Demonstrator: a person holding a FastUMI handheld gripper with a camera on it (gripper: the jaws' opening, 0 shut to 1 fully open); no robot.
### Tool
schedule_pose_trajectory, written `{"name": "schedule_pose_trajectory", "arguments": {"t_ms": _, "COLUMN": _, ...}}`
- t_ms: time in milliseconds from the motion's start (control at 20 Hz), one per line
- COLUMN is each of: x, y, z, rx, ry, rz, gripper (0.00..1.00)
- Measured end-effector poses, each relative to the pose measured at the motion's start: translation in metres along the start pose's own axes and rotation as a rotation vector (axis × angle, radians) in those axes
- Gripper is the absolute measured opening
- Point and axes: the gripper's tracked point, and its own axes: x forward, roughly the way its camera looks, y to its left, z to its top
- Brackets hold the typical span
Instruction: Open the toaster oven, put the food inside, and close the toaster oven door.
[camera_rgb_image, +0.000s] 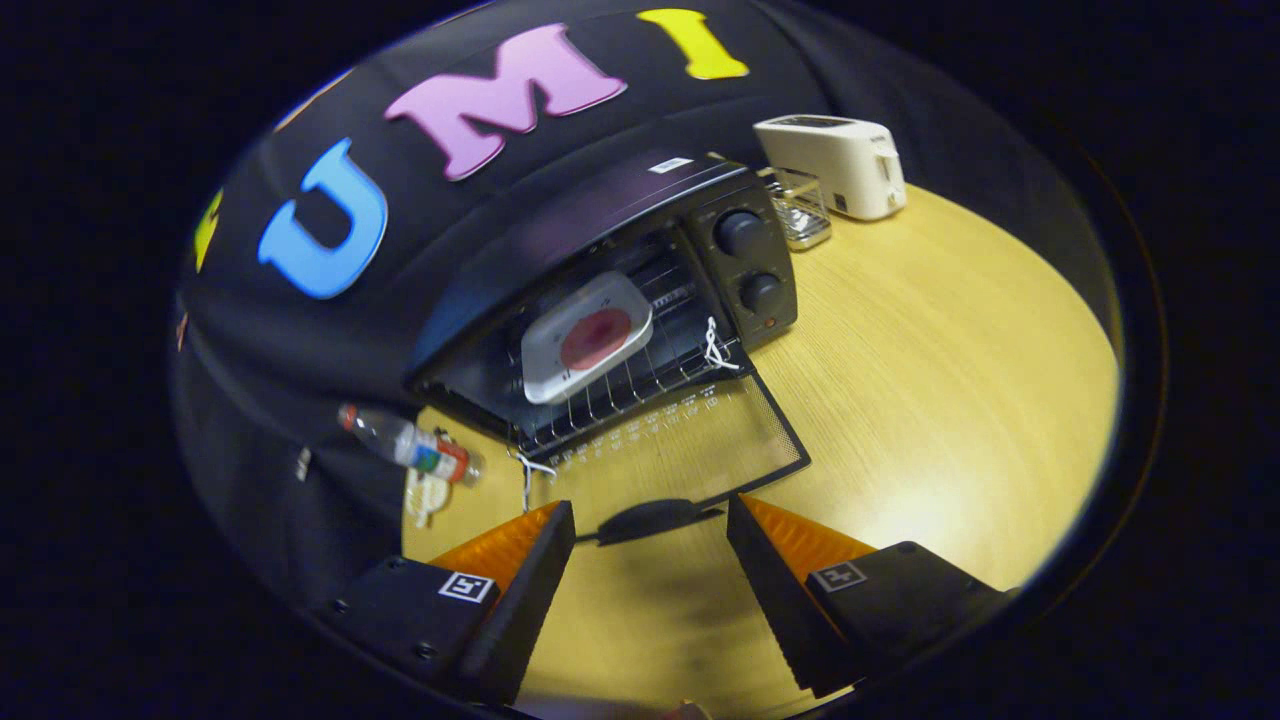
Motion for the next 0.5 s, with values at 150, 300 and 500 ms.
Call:
{"name": "schedule_pose_trajectory", "arguments": {"t_ms": 150, "x": 0.011, "y": -0.004, "z": -0.037, "rx": -0.285, "ry": 0.033, "rz": -0.048, "gripper": 0.99}}
{"name": "schedule_pose_trajectory", "arguments": {"t_ms": 300, "x": 0.028, "y": -0.011, "z": -0.059, "rx": -0.341, "ry": 0.084, "rz": -0.078, "gripper": 0.99}}
{"name": "schedule_pose_trajectory", "arguments": {"t_ms": 500, "x": 0.055, "y": -0.022, "z": -0.063, "rx": -0.375, "ry": 0.091, "rz": -0.120, "gripper": 0.99}}
